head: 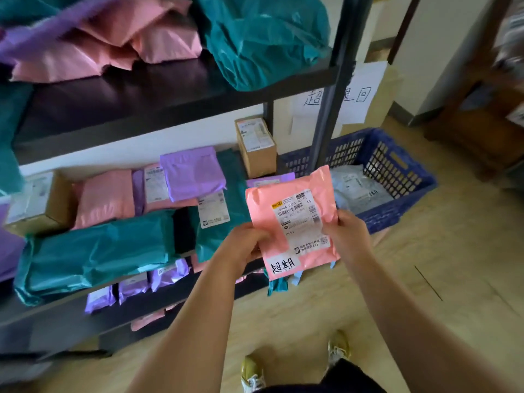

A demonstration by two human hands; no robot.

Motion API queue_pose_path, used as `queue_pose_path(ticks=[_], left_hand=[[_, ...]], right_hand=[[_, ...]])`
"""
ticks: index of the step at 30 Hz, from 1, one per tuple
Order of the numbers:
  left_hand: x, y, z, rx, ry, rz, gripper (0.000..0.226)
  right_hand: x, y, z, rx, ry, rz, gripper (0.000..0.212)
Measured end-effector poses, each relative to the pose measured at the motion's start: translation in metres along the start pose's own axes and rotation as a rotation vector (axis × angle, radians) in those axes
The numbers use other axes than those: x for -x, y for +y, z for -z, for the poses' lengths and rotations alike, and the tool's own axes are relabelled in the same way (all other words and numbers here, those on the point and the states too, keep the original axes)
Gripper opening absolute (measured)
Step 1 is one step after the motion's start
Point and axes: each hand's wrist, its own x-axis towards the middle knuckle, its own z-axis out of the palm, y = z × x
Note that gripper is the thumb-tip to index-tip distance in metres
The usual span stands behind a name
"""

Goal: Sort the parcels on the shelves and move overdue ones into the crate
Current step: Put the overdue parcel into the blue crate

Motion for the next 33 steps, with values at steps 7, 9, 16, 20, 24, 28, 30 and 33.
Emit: queue_pose_path(ticks=[7, 9, 16, 20, 24, 28, 30, 33], left_hand=[[-0.022, -0.011, -0.09, -0.115, -0.036, 0.03, 0.033], [-0.028, -0.009, -0.122, -0.116, -0.034, 0.037, 0.031], [-0.06, 0.004, -0.211, -0.081, 0.097, 0.0, 0.021], [-0.085, 0.007, -0.234, -0.11, 0.225, 0.006, 0.019], [-0.116, 0.013, -0.241, -0.165, 0.33, 0.038, 0.015], [-0.146, 0.023, -0.243, -0.218, 0.398, 0.083, 0.036], [-0.168, 0.028, -0.244, -0.239, 0.406, 0.124, 0.043], [-0.191, 0.031, -0.242, -0.292, 0.41, 0.151, 0.042]], right_hand=[[-0.041, 0.048, 0.063, 0.051, 0.057, -0.072, 0.016], [-0.06, 0.061, 0.089, 0.075, 0.049, -0.091, 0.009], [-0.12, 0.087, 0.16, 0.129, -0.009, -0.045, 0.008], [-0.152, 0.093, 0.176, 0.111, -0.127, -0.06, 0.017], [-0.186, 0.096, 0.171, 0.1, -0.188, -0.094, 0.033], [-0.219, 0.091, 0.16, 0.099, -0.216, -0.117, 0.046], [-0.242, 0.087, 0.151, 0.108, -0.23, -0.136, 0.047], [-0.267, 0.082, 0.137, 0.124, -0.244, -0.153, 0.047]])
